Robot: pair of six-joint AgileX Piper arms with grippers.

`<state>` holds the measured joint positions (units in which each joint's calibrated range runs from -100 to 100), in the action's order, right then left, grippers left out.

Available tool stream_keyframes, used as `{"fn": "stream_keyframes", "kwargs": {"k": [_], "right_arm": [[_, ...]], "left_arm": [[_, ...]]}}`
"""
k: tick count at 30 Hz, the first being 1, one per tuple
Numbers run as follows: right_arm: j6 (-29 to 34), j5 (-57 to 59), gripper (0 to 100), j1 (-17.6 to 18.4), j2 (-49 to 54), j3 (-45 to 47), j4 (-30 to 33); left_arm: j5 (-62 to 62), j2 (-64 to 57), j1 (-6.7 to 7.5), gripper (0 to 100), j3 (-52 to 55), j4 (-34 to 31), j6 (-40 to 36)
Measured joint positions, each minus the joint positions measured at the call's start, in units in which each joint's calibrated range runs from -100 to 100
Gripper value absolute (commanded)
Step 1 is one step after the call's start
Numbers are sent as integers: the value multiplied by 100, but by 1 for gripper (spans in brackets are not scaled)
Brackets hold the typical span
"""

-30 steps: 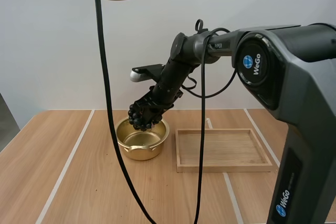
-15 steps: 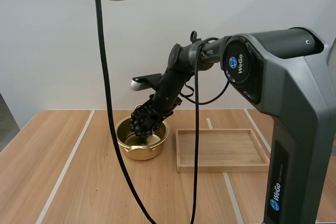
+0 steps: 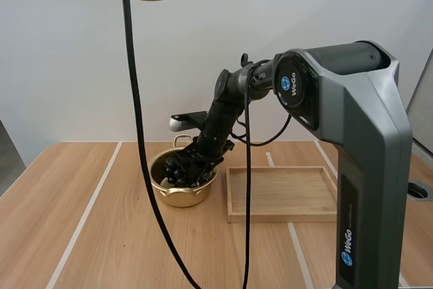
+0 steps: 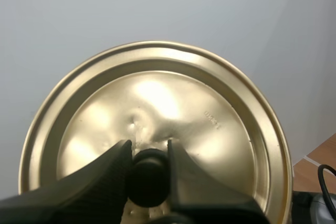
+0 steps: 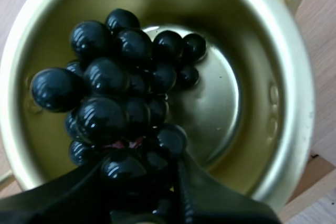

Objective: Open the pot, put the grape inside, and close it

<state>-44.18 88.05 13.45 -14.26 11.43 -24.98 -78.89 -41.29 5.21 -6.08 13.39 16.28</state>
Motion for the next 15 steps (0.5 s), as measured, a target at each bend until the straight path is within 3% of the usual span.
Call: {"fn": "stream_keyframes", "kwargs": {"k": [15], "right_arm": [[0,-115,0,254,-370,-16,8]], "left_arm": [[0,0,0,0,0,0,0]]}}
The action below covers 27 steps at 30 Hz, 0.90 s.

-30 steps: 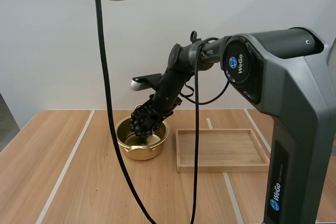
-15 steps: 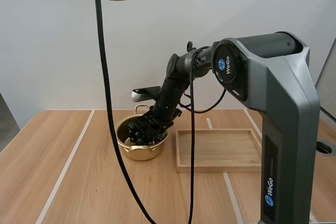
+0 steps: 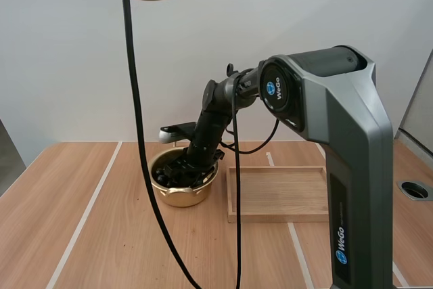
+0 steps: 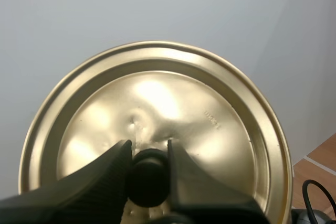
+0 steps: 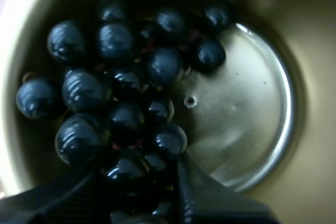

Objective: Open the pot, put the grape inside, and close it

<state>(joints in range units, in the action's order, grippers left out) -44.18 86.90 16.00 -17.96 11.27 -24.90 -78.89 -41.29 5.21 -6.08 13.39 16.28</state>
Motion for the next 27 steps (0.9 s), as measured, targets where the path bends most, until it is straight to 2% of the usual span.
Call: {"fn": "stream_keyframes", "kwargs": {"k": [11,12,13,15,16,17,18,27], "right_arm": [[0,-134,0,22,0,0,124],[21,-156,3,22,0,0,153],[43,-180,16,22,0,0,184],[79,-283,51,22,0,0,237],[101,-333,74,22,0,0,272],[117,-365,93,22,0,0,274],[118,-467,100,22,0,0,302],[193,-984,97,46,0,-22,439]], "left_arm": [[0,0,0,0,0,0,0],[0,0,0,0,0,0,0],[0,0,0,0,0,0,0],[0,0,0,0,0,0,0],[0,0,0,0,0,0,0],[0,0,0,0,0,0,0],[0,0,0,0,0,0,0],[0,0,0,0,0,0,0]]}}
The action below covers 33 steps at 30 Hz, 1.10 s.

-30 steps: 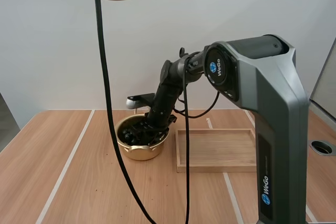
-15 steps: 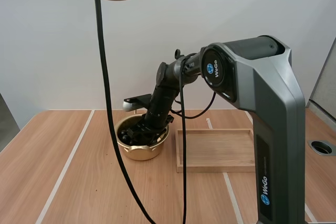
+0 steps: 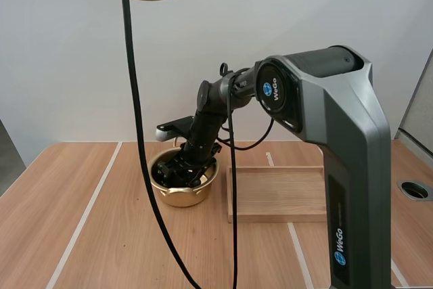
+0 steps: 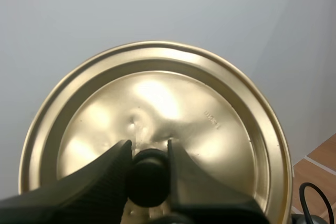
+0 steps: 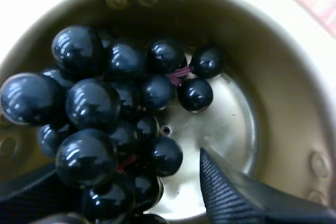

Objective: Open the pot, put the grape inside, and close it

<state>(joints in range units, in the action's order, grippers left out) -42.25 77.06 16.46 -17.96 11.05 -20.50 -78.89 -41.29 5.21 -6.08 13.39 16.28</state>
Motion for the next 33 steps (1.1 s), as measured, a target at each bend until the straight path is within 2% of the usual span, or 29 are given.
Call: {"fn": "stream_keyframes", "kwargs": {"k": [14,33], "right_arm": [[23,-201,97,0,281,0,318],[34,-379,97,-7,675,0,420]], "left_arm": [[0,0,0,0,0,-23,0],[0,0,0,0,0,-23,0]]}}
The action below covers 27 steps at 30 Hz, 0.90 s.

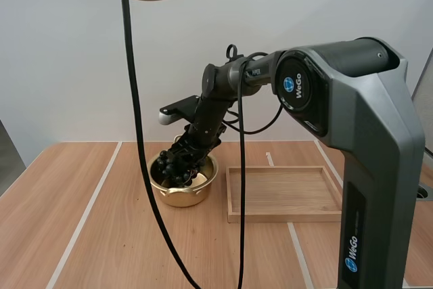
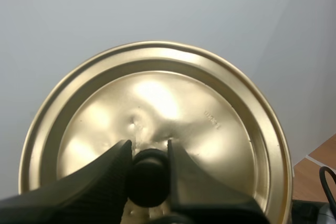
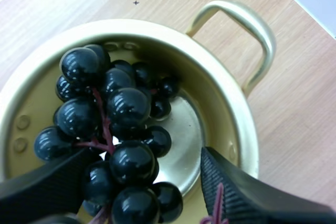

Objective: Open the pot, put the grape inside, and close it

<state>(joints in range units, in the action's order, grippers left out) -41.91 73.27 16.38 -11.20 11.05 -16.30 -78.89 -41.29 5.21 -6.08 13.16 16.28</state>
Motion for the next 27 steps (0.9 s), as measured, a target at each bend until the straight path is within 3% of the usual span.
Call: {"fn": "stream_keyframes", "kwargs": {"k": [6,27], "right_arm": [[113,234,97,0,0,0,449],[143,-6,95,0,671,0,193]], "left_arm": [[0,0,0,0,0,-11,0],[0,0,0,0,0,-157,0]]}}
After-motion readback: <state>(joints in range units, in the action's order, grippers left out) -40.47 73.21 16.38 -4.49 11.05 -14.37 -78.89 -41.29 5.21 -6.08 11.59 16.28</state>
